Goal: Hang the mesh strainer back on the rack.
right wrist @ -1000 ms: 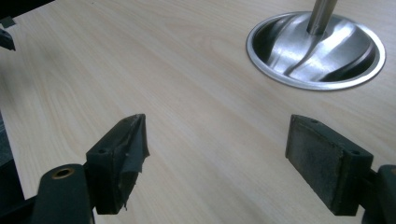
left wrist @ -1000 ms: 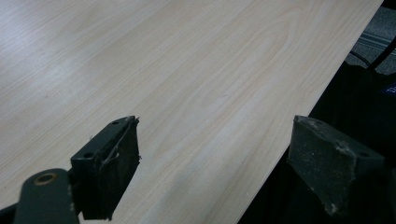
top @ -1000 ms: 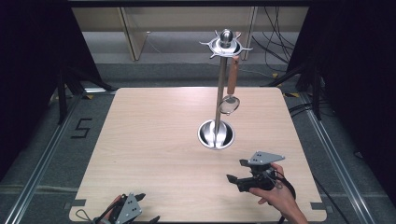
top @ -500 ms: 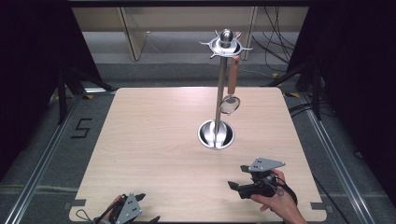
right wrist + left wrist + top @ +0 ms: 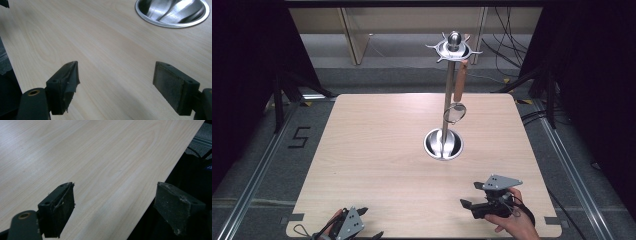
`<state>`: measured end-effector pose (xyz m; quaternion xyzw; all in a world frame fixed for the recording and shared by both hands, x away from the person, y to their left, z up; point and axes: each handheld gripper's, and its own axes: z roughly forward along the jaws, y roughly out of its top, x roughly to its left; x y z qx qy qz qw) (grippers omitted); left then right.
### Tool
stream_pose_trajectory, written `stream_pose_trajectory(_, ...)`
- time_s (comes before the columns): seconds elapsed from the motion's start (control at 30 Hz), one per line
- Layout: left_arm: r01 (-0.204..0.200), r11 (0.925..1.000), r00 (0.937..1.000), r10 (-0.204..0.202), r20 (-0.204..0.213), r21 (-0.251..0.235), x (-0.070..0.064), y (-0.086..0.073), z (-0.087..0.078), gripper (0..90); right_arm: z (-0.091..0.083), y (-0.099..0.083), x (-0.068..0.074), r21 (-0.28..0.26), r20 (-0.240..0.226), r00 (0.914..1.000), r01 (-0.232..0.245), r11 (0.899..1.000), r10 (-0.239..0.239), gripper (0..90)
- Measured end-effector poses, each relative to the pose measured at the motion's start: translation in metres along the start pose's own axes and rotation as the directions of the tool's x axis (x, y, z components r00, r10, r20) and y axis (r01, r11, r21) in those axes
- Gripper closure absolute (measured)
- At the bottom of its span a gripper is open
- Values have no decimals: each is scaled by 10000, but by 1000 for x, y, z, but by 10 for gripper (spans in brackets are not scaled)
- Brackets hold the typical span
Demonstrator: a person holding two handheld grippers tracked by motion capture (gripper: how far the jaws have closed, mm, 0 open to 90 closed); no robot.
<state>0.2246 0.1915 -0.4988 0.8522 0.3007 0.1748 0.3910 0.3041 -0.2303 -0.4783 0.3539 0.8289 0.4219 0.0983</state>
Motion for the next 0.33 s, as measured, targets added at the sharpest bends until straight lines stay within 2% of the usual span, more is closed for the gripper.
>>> stream_pose_trajectory(0.07, 0, 10000, 10000, 0, -2, -3, 0, 0, 0, 157, 0, 0, 0, 58, -176, 9998, -39, 10000, 40, 218)
stream_pose_trajectory(0.17, -10, 10000, 10000, 10, -3, 5, 0, 0, 0, 157, 0, -1, 0, 54, -22, 10000, -48, 10000, 48, 218)
stream_pose_trajectory(0.2, -13, 10000, 10000, 13, -5, 11, 0, 0, 0, 157, 0, -1, -2, 7, 53, 9999, 154, 9999, -154, 217)
stream_pose_trajectory(0.33, -152, 9998, 9999, 152, -42, 138, 1, 0, 0, 157, -1, 0, -2, -30, 79, 9999, 142, 9999, -142, 219)
